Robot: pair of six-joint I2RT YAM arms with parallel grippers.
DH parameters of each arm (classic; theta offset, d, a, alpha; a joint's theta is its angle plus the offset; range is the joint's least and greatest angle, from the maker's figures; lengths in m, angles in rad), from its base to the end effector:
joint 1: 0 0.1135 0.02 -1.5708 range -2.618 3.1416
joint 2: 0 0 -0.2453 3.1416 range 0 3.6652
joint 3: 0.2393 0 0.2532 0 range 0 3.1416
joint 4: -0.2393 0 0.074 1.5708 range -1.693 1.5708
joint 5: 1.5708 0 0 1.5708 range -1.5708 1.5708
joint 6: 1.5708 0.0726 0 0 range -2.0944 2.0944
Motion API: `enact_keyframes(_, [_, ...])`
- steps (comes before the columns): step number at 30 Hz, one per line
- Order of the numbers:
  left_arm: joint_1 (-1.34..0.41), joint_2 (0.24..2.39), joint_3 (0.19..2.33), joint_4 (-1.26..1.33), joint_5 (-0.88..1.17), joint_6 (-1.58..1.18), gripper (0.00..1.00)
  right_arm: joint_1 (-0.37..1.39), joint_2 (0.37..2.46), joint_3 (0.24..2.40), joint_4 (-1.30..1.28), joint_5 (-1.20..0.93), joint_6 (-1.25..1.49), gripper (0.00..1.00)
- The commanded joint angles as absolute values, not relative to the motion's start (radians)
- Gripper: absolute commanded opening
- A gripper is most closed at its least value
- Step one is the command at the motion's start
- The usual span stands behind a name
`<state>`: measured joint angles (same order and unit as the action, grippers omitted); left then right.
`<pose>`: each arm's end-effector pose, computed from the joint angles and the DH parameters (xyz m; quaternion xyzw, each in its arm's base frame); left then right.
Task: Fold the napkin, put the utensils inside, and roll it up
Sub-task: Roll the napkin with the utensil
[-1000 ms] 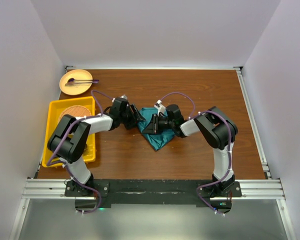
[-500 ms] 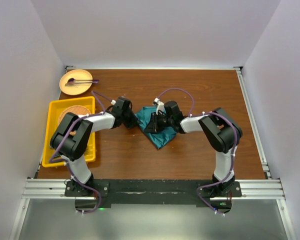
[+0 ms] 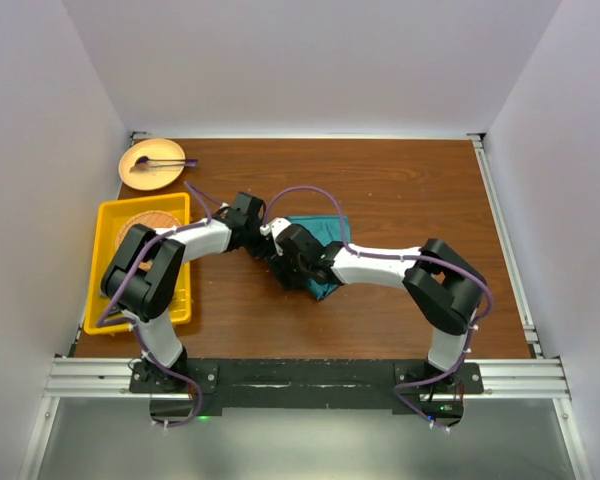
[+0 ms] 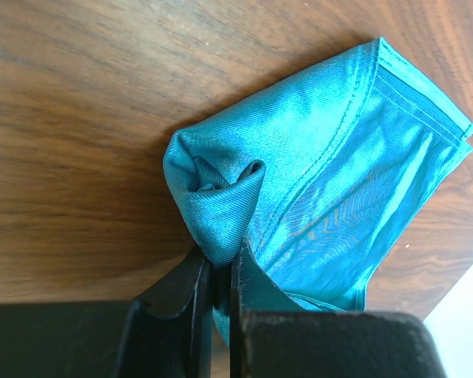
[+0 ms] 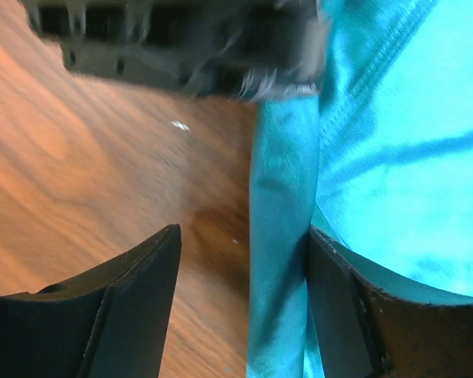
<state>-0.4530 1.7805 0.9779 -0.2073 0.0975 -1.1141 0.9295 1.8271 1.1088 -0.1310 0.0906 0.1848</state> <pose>0.3232 -0.1652 0.0944 -0.2987 0.9122 -0.2283 0.1628 0.2467 0.3194 0.1242 -0.3251 0.8764 0.1505 0.3217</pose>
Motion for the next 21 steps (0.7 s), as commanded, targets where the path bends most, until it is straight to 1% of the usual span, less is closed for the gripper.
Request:
enact_keyframes(1, [-0.451,1.825,0.959,-0.396,0.063,-1.114,0.0,0.972,1.859,1.152,-0.166,0.325,0.109,0.66])
enact_keyframes(3, [-0.451,1.825,0.969,-0.411,0.054,-1.111,0.0,0.982,1.885,1.172,-0.17,0.35,0.11,0.64])
enact_keyframes(6, [-0.451,1.824,0.976,-0.42,0.026,-1.104,0.0,0.986,1.916,1.184,-0.184,0.365,0.133,0.55])
enact_keyframes(7, [-0.451,1.822,0.973,-0.42,0.02,-1.103,0.0,0.985,1.916,1.18,-0.183,0.362,0.158,0.46])
enact_keyframes(9, [-0.451,1.821,0.965,-0.413,0.011,-1.097,0.0,0.983,1.905,1.155,-0.172,0.338,0.184,0.33])
enact_keyframes(10, [-0.451,1.822,0.965,-0.41,0.009,-1.083,0.0,0.985,1.902,1.144,-0.164,0.33,0.202,0.25])
enact_keyframes(11, [-0.451,1.819,0.963,-0.402,0.006,-1.072,0.0,0.979,1.895,1.123,-0.15,0.318,0.21,0.14])
enact_keyframes(12, [-0.451,1.816,0.963,-0.387,0.003,-1.06,0.0,0.974,1.891,1.111,-0.138,0.278,0.221,0.08])
enact_keyframes(14, [-0.451,1.806,0.962,-0.365,0.003,-1.007,0.0,0.944,1.897,1.08,-0.105,0.206,0.244,0.0])
enact_keyframes(15, [-0.449,1.798,0.959,-0.336,0.003,-0.987,0.0,0.928,1.901,1.069,-0.088,0.168,0.25,0.0])
enact_keyframes(16, [-0.448,1.775,0.954,-0.321,0.003,-0.95,0.01,0.913,1.904,1.057,-0.068,0.068,0.261,0.0])
enact_keyframes(17, [-0.446,1.755,0.93,-0.296,0.003,-0.933,0.16,0.882,1.908,1.043,-0.046,0.023,0.265,0.0])
enact_keyframes(18, [-0.445,1.731,0.91,-0.241,0.003,-0.919,0.27,0.864,1.919,1.034,-0.029,-0.032,0.273,0.0])
enact_keyframes(19, [-0.445,1.673,0.888,-0.214,-0.026,-0.896,0.38,0.841,1.925,1.025,-0.009,-0.152,0.294,0.0])
enact_keyframes(20, [-0.443,1.64,0.852,-0.189,-0.035,-0.882,0.55,0.797,1.931,1.011,0.027,-0.214,0.308,0.0])
enact_keyframes(21, [-0.443,1.611,0.838,-0.158,-0.06,-0.87,0.64,0.776,1.948,1.005,0.043,-0.268,0.324,0.0])
